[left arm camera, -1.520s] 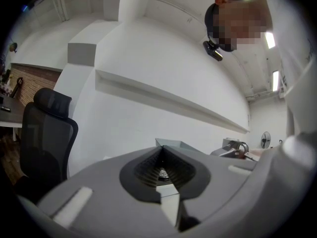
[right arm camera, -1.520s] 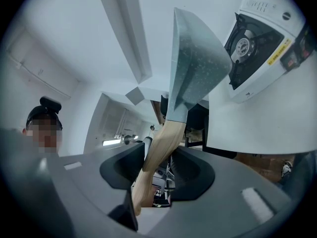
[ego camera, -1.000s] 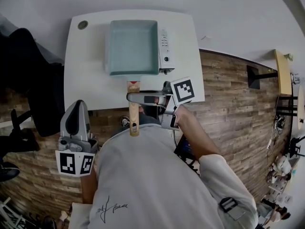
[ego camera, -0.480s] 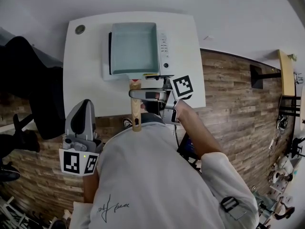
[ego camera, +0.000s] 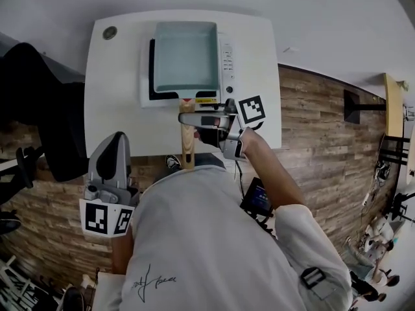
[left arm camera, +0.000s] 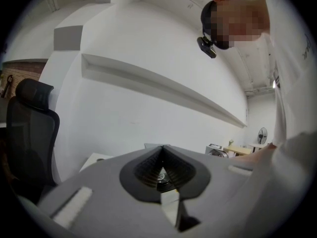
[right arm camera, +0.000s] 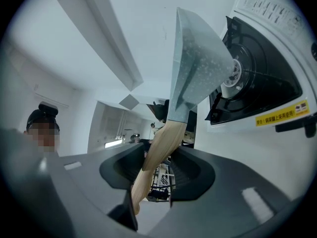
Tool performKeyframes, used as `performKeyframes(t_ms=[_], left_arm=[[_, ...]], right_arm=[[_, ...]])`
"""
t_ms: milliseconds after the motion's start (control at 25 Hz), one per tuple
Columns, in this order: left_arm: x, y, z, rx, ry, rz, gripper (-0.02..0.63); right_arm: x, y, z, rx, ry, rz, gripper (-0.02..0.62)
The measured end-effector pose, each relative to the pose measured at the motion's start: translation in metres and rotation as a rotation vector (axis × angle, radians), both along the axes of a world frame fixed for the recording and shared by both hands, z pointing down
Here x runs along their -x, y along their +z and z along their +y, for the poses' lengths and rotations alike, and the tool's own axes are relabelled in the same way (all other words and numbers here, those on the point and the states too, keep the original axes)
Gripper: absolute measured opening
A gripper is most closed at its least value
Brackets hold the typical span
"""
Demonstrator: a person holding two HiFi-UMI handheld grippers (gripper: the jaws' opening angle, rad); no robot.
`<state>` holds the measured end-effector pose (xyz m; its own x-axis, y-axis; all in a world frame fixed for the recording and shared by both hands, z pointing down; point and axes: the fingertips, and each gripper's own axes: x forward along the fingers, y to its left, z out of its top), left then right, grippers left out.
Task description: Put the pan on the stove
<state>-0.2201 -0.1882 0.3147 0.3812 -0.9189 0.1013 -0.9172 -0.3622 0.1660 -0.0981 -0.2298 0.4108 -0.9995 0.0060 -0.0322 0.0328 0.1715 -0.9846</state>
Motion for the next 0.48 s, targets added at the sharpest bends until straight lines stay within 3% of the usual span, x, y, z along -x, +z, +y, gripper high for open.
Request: performKeyframes(t_ms=[480], left_arm=[[-0.006,0.004,-0.004,0.031,0.0,0.011,0.054]], right_arm=[[0.001,0.016,-0.009,0.014,-0.003,-0.005,0.161]])
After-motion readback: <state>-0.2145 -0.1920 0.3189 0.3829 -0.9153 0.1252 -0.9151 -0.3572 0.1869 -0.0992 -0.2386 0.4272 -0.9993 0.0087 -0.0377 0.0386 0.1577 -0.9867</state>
